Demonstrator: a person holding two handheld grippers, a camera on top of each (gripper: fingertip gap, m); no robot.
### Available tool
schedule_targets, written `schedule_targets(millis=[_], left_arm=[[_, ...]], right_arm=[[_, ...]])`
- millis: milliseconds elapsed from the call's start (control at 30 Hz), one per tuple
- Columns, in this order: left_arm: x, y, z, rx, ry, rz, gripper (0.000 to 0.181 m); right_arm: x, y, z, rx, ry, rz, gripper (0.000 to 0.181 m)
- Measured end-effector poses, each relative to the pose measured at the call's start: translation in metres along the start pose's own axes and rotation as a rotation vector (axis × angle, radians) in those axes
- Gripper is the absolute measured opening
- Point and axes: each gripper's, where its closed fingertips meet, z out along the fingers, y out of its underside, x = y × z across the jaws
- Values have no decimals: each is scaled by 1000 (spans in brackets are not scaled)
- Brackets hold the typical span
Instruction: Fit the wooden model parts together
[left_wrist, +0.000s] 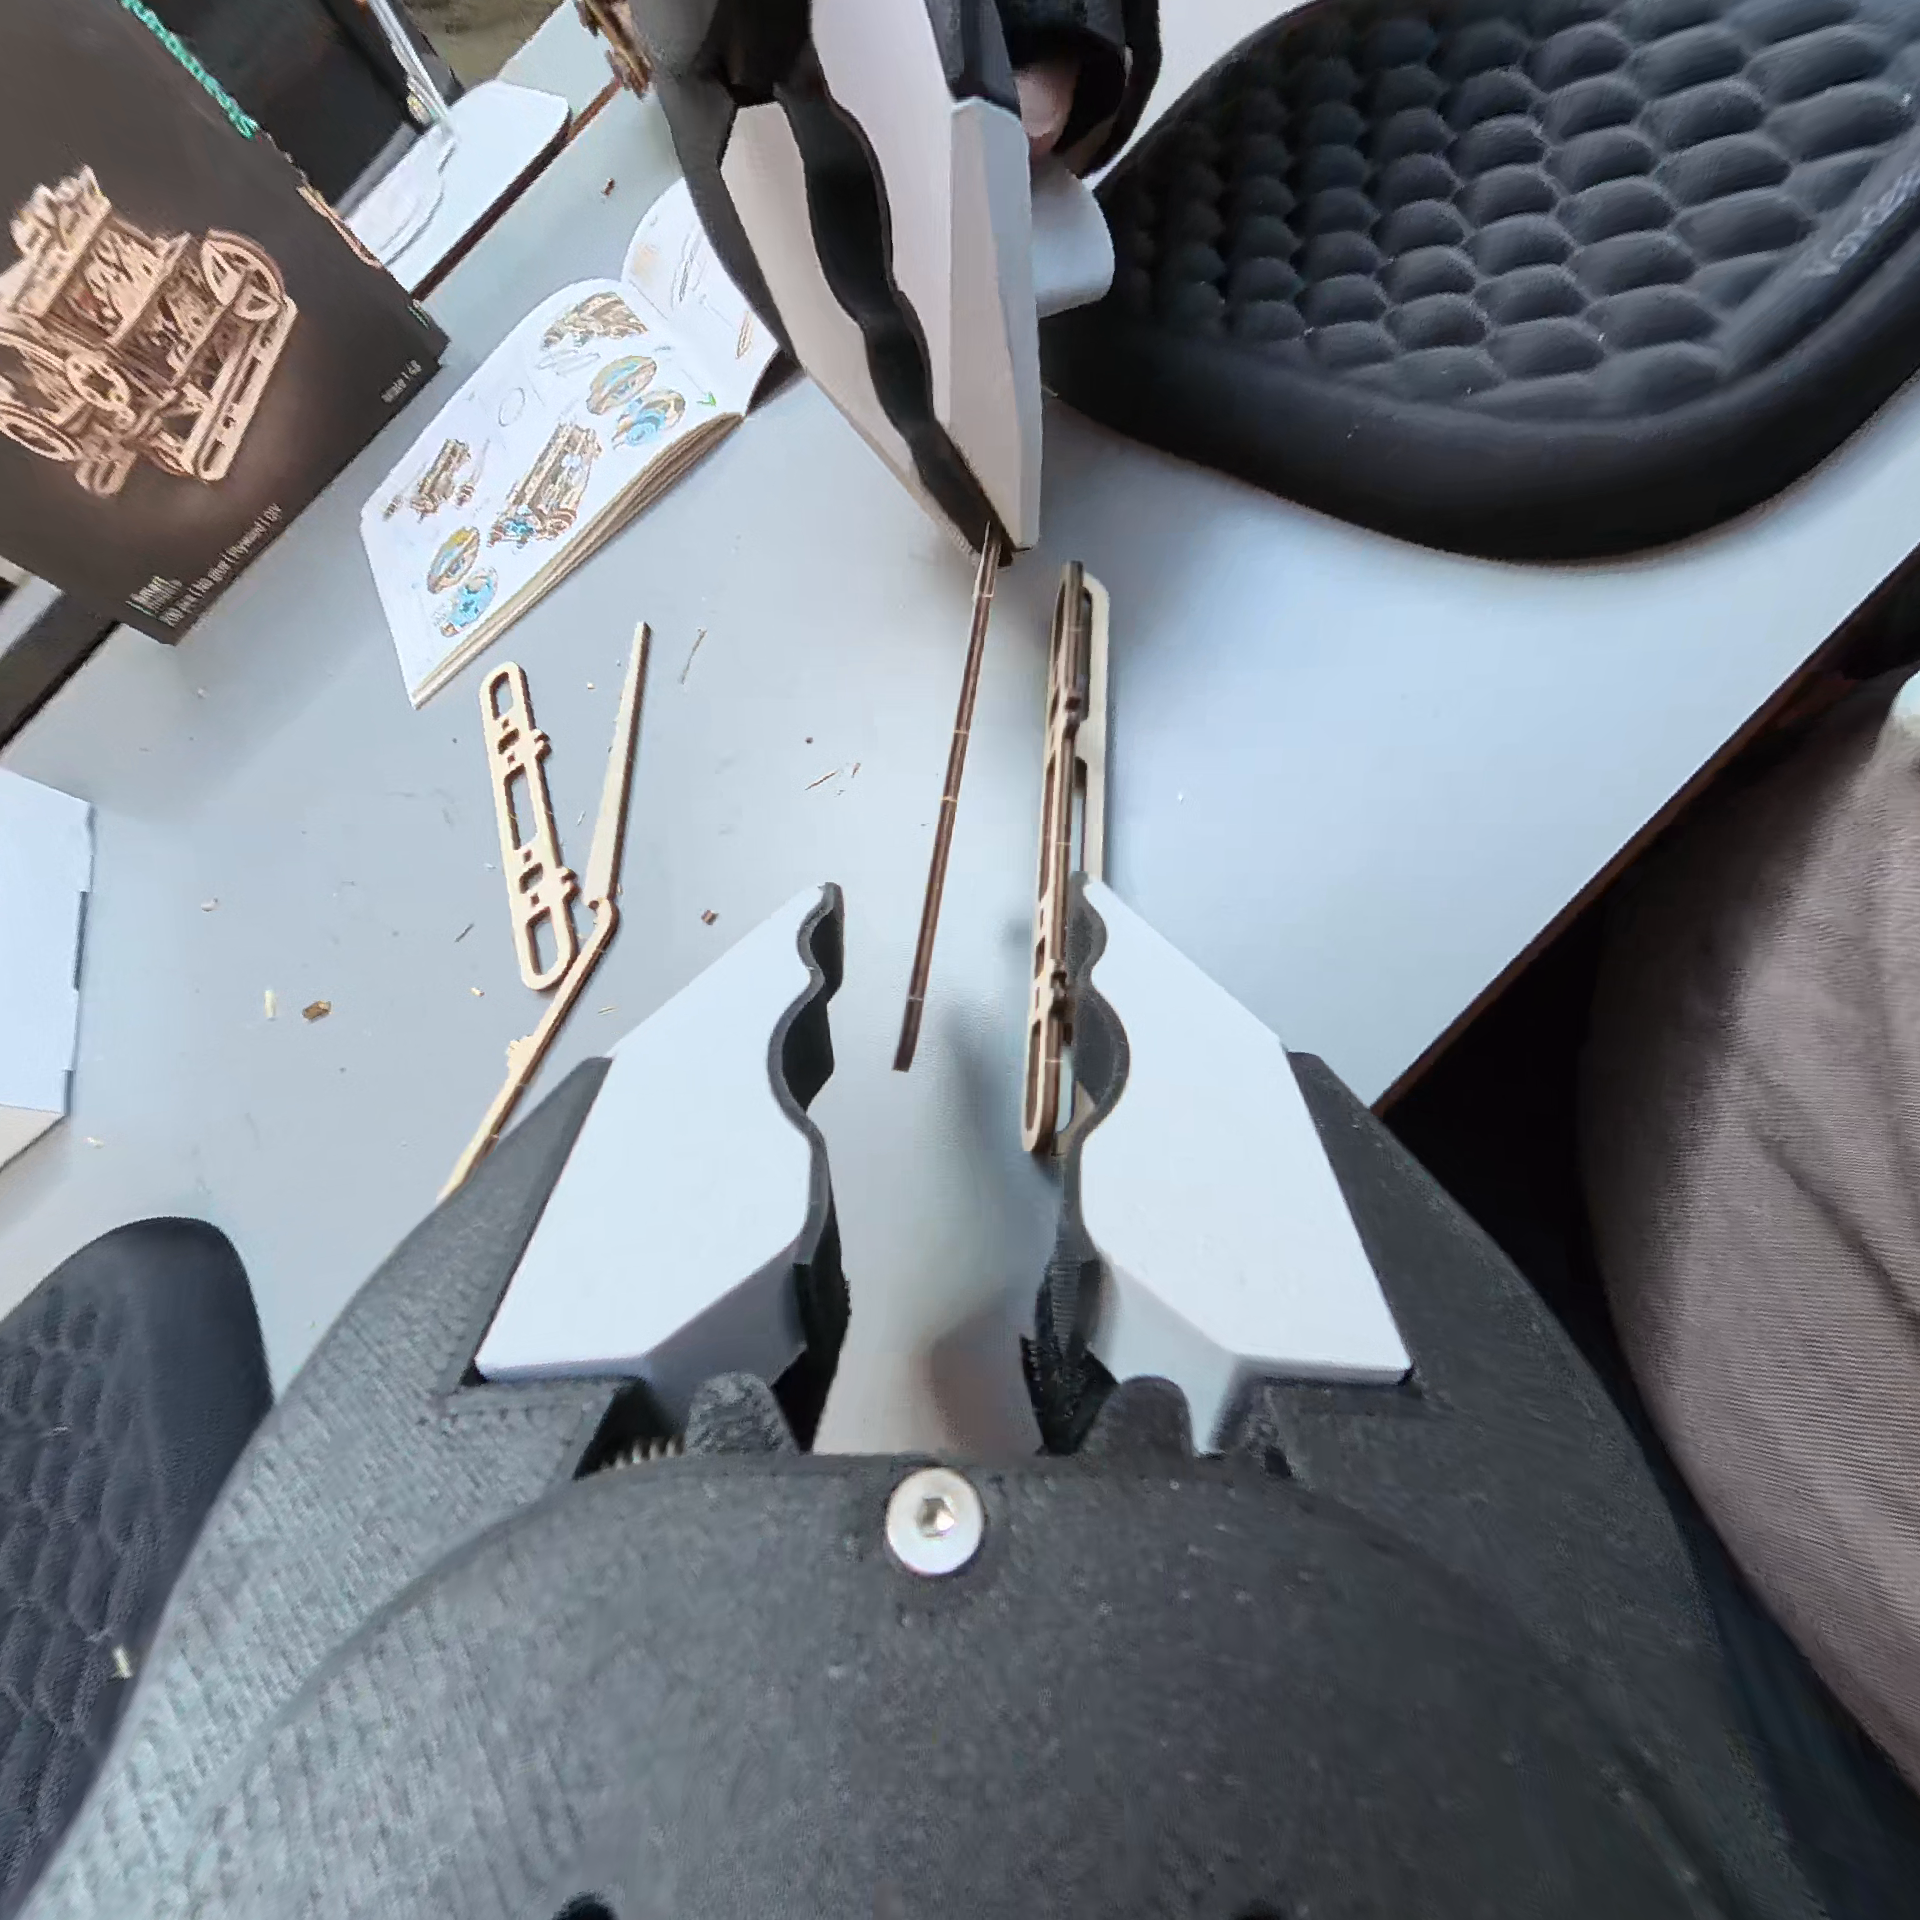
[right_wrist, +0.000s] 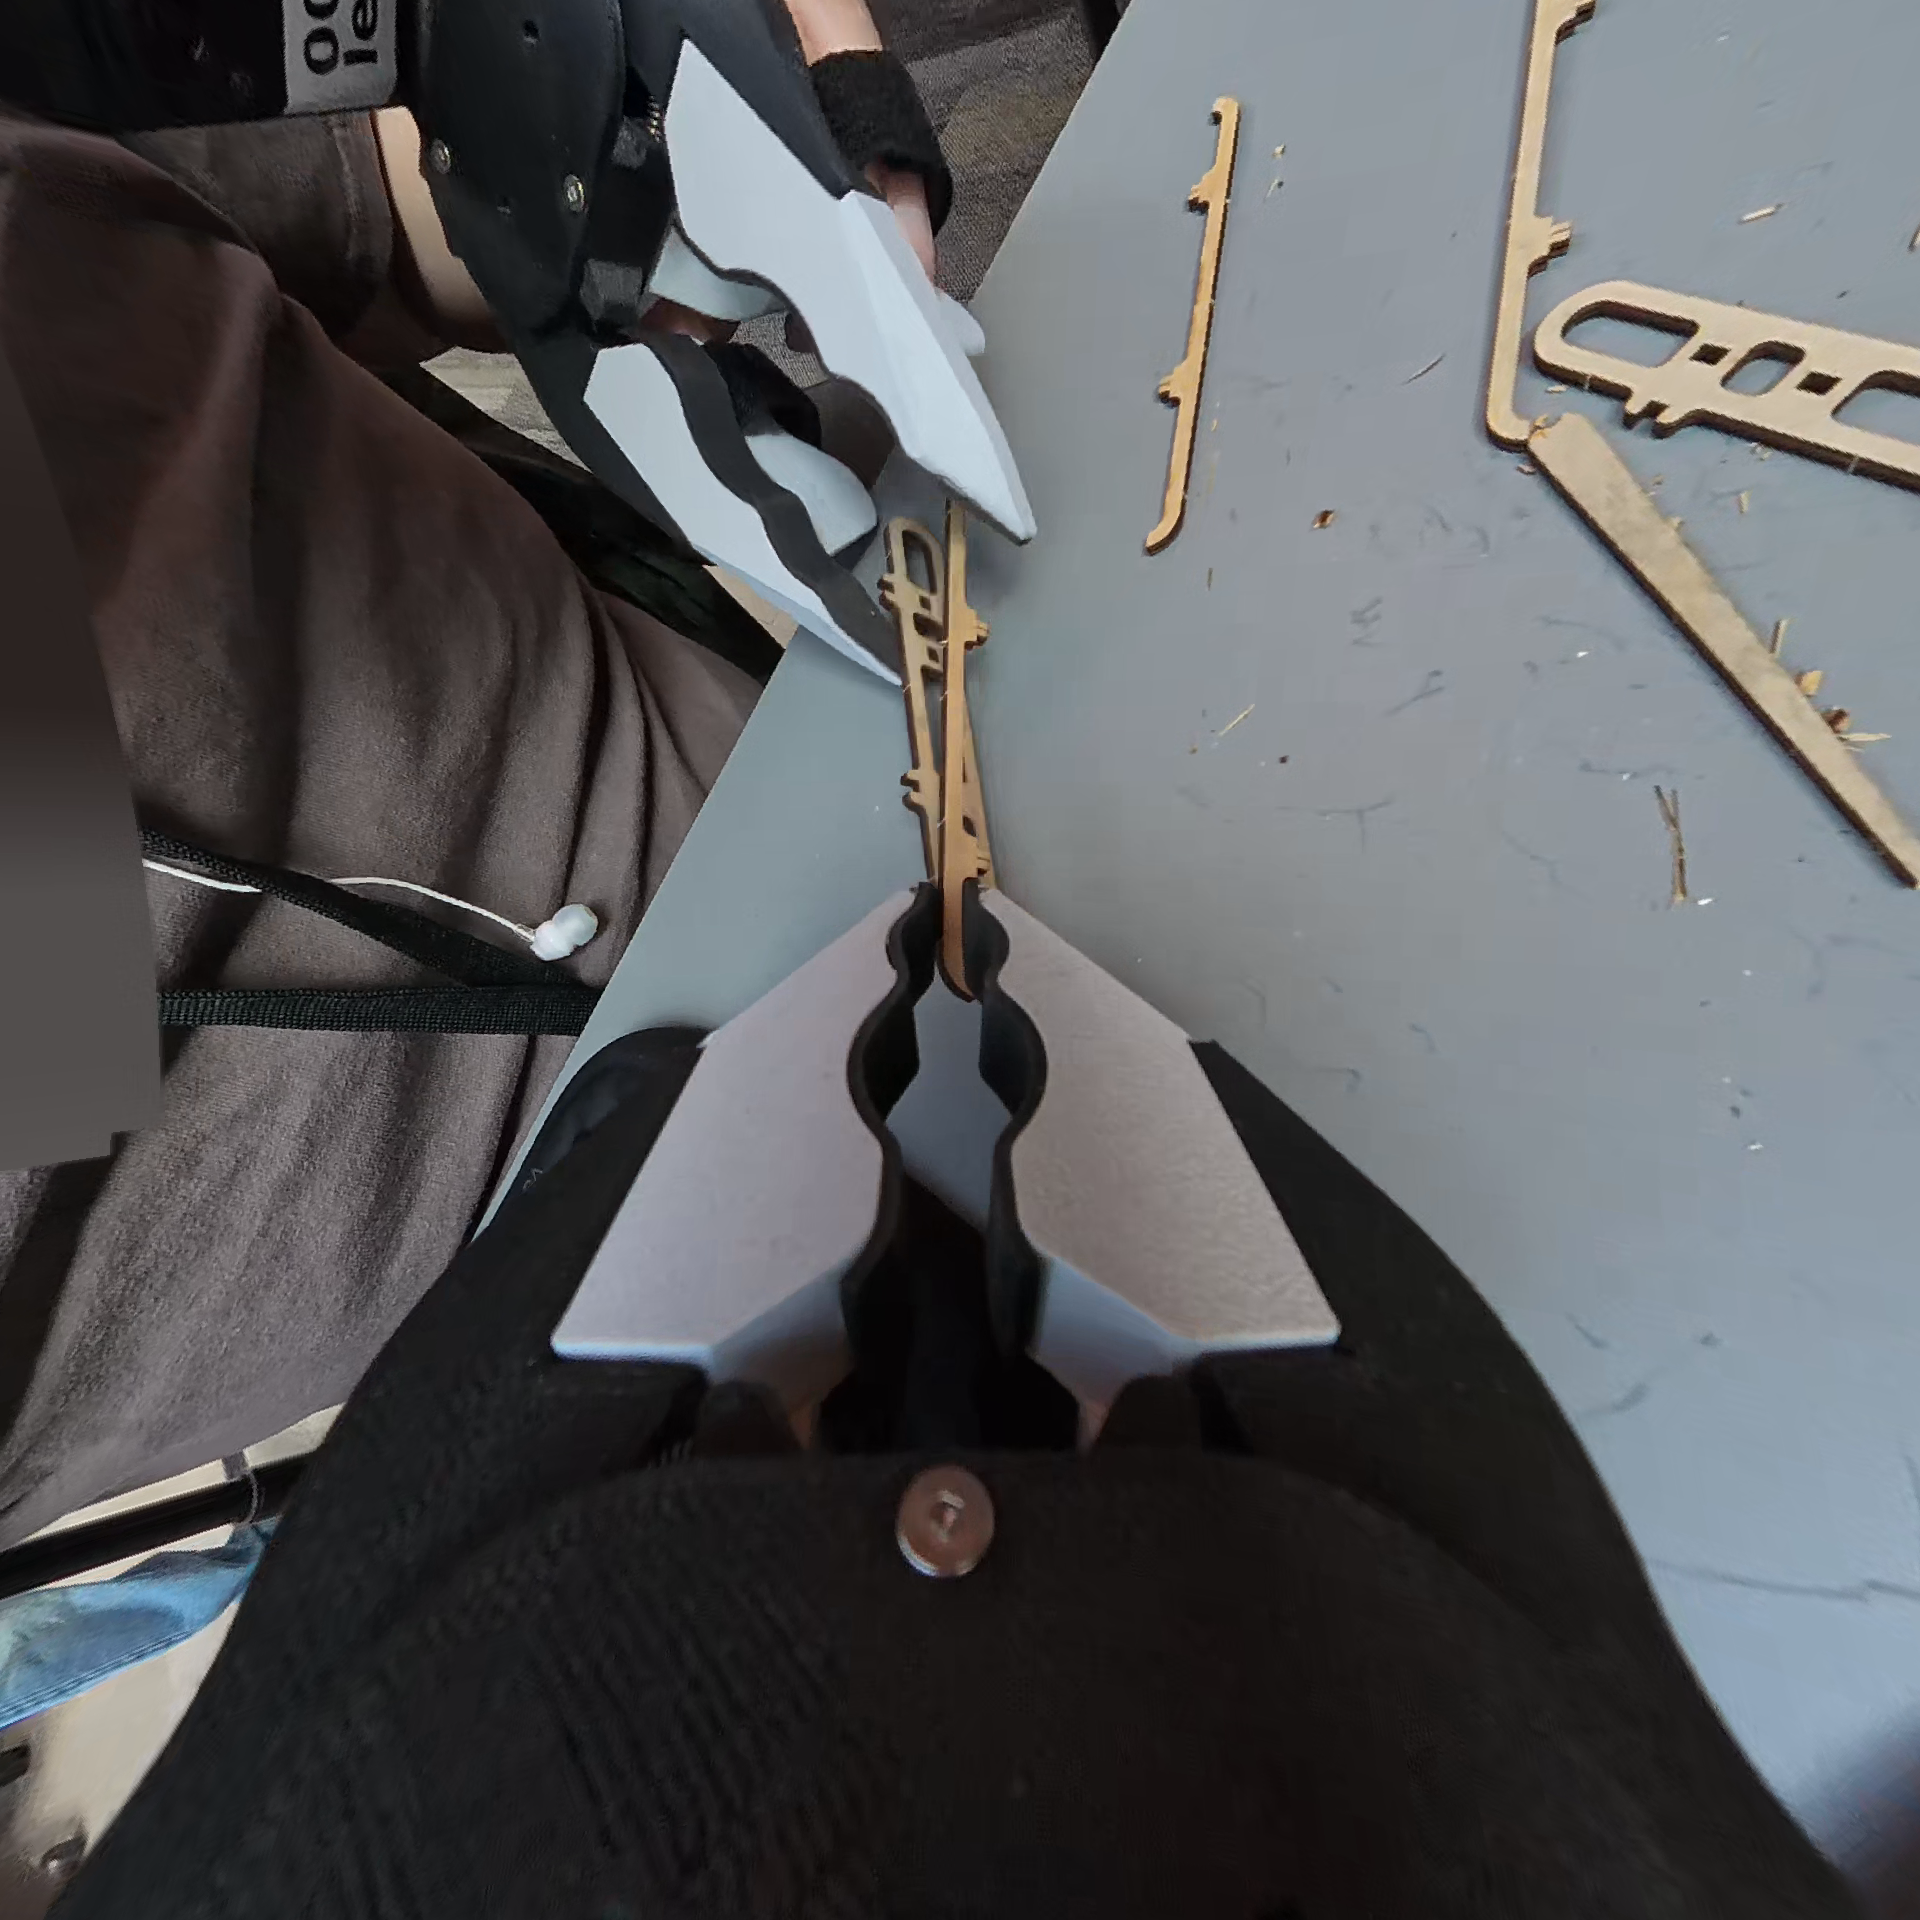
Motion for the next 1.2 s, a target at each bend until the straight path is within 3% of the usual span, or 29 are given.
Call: schedule_targets(millis=[33, 167, 400, 467, 633, 733, 867, 1033, 1200], left_arm=[[0, -1, -2, 7, 25, -39, 45], [-4, -5, -10, 27, 58, -124, 48], [-6, -2, -16, 10, 177, -292, 22], [-5, -1, -17, 9, 218, -343, 4], [2, -3, -18, 10, 317, -449, 0], [4, -1, -17, -12, 376, -567, 0], [6, -2, -20, -1, 492, -696, 0], [2, 5, -19, -40, 493, -658, 0], [6, 11, -19, -86, 504, -623, 0]], right_arm=[[0, 0, 0, 0, -9, 13, 2], [0, 0, 0, 6, -43, 49, 2], [-7, -2, -2, 10, -128, 81, 2], [-6, -5, -3, 30, -157, 114, 1], [-6, -7, -6, 56, -209, 171, 2], [0, -16, -7, 92, -137, 56, 18], [3, -34, -6, 120, -65, -141, 24], [-3, -37, 15, 28, -207, -110, 15], [-4, -38, 39, -98, -223, -183, 11]])
